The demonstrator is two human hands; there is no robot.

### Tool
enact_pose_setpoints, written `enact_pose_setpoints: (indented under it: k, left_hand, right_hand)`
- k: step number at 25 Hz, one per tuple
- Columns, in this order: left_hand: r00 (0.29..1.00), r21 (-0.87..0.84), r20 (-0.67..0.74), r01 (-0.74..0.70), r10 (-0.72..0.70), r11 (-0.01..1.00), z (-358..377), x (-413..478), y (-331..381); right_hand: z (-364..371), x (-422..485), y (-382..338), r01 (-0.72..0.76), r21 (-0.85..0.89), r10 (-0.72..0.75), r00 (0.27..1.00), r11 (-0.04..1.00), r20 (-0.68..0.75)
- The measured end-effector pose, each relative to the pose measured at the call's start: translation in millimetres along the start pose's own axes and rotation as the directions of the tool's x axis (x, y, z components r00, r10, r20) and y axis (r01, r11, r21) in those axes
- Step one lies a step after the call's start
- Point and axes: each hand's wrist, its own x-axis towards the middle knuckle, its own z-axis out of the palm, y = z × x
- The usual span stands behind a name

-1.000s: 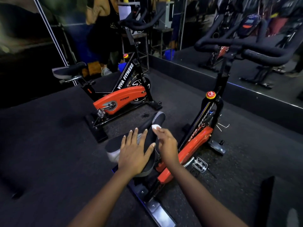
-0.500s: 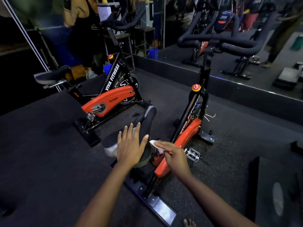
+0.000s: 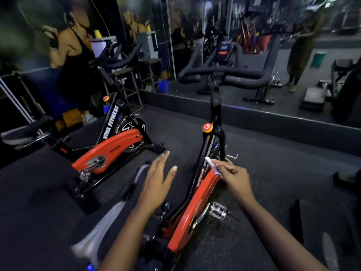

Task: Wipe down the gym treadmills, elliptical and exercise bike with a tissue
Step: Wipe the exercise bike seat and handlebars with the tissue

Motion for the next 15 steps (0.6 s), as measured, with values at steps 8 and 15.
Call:
enact_pose_setpoints:
  k: [8, 15]
  left_hand:
    - [0.99, -0.117, -0.085, -0.119, 0.109, 0.986, 99, 157, 89]
    - [0.975, -0.114, -0.185, -0.146, 0.124, 0.983, 144, 247, 124]
  right_hand:
    - [-128, 154, -19, 0.157, -0.167, -0.178, 0.976, 0.973, -0.121]
    - [-178, 257, -45, 0.295, -0.279, -0.329, 0.94, 0.914, -0.086]
